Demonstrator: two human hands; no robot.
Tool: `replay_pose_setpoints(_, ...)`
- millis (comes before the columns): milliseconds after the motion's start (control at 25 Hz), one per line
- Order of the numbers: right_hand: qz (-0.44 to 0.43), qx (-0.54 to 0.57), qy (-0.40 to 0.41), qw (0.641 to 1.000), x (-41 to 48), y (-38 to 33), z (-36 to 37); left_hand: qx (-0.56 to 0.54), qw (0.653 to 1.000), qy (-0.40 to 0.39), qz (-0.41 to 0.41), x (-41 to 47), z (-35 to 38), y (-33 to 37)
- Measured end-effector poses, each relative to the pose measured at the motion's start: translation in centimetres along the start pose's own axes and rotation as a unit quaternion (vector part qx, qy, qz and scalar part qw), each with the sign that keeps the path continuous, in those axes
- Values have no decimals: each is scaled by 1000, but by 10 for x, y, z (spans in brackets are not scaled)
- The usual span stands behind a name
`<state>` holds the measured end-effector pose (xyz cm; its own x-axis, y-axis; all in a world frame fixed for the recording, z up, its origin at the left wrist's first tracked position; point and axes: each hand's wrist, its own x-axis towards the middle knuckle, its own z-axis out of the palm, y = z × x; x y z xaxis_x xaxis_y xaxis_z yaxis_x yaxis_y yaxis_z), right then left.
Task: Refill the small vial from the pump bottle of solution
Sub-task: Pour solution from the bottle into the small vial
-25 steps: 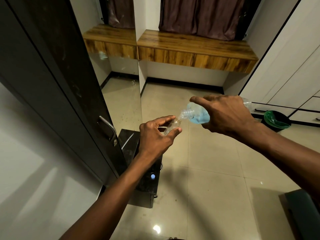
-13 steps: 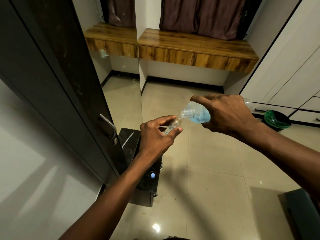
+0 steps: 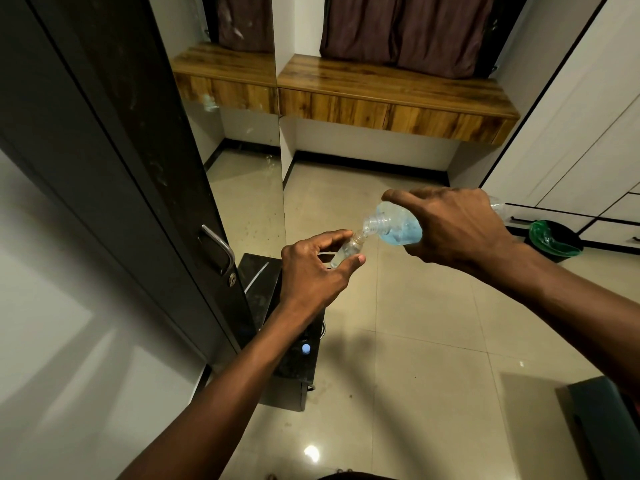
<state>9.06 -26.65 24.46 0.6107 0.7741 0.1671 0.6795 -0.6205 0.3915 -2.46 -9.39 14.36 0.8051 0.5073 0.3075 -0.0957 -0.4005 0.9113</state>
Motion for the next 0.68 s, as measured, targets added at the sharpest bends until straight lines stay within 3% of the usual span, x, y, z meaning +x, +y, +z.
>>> replay_pose_setpoints(680, -4, 6, -3, 1000, -5, 0, 6, -4, 1000, -5, -6, -5, 0, 2)
